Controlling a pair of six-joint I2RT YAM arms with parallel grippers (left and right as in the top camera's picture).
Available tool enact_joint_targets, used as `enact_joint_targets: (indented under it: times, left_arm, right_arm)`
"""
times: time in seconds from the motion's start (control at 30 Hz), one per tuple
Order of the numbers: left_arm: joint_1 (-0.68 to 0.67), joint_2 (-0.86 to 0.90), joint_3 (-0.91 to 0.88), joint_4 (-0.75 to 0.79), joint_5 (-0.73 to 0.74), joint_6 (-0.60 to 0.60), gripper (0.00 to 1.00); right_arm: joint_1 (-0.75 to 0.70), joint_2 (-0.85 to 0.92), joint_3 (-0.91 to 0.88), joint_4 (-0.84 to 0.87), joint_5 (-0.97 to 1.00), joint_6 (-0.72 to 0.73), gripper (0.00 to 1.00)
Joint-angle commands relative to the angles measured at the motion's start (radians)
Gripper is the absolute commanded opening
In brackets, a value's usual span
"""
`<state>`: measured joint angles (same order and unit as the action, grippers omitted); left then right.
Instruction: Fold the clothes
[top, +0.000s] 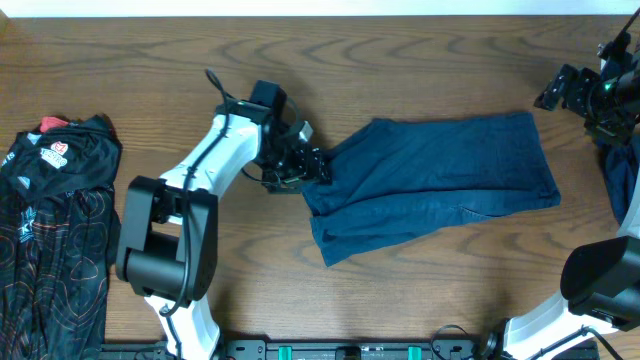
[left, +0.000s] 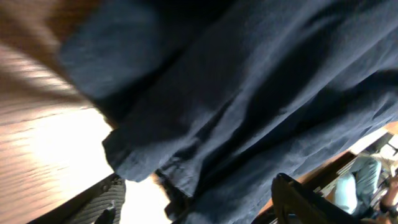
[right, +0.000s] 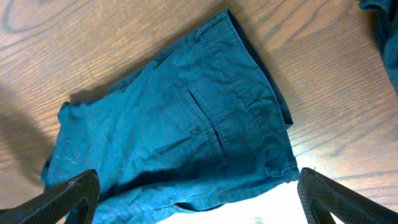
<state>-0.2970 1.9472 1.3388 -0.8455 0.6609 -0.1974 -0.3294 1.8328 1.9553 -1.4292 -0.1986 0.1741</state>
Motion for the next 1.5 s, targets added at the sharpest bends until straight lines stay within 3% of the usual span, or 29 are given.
enact_joint_targets:
  times: [0.0,0.27,0.63,0.8,0.83,0.87,1.0,1.27,1.47]
  left_arm:
    - [-0.025,0.069,0.011,0.010,0.013,-0.007,0.80]
    - [-0.047,0.172,0.011,0.053,0.013,-0.026,0.81]
    - [-0.002,0.224,0.028,0.381,-0.002,-0.116,0.78]
    - [0.064,0.224,0.079,0.459,-0.051,-0.138,0.78]
    - [0.079,0.224,0.093,0.458,-0.051,-0.148,0.80]
    - [0.094,0.224,0.108,0.449,-0.040,-0.159,0.91]
    - [0.138,0.223,0.134,0.415,0.108,-0.146,0.98]
    - [0.154,0.223,0.106,0.179,0.125,-0.031,0.98]
    - [0.076,0.225,0.053,0.188,0.125,-0.021,0.98]
  right_arm:
    - [0.016,-0.014,0.021,-0.005,0.008,-0.015,0.99]
    - [0.017,-0.014,0.021,-0.023,0.007,-0.015,0.99]
    - [0.017,-0.014,0.021,-0.028,0.007,-0.015,0.99]
    - [0.017,-0.014,0.021,-0.034,0.007,-0.014,0.99]
    - [0.017,-0.014,0.021,-0.038,0.007,-0.015,0.99]
    - [0.017,-0.014,0.021,-0.042,0.007,-0.015,0.99]
    - [0.017,-0.014,0.021,-0.053,0.008,-0.015,0.99]
    - [0.017,-0.014,0.021,-0.051,0.006,-0.015,0.99]
    - [0.017,-0.014,0.021,-0.049,-0.010,-0.016,0.99]
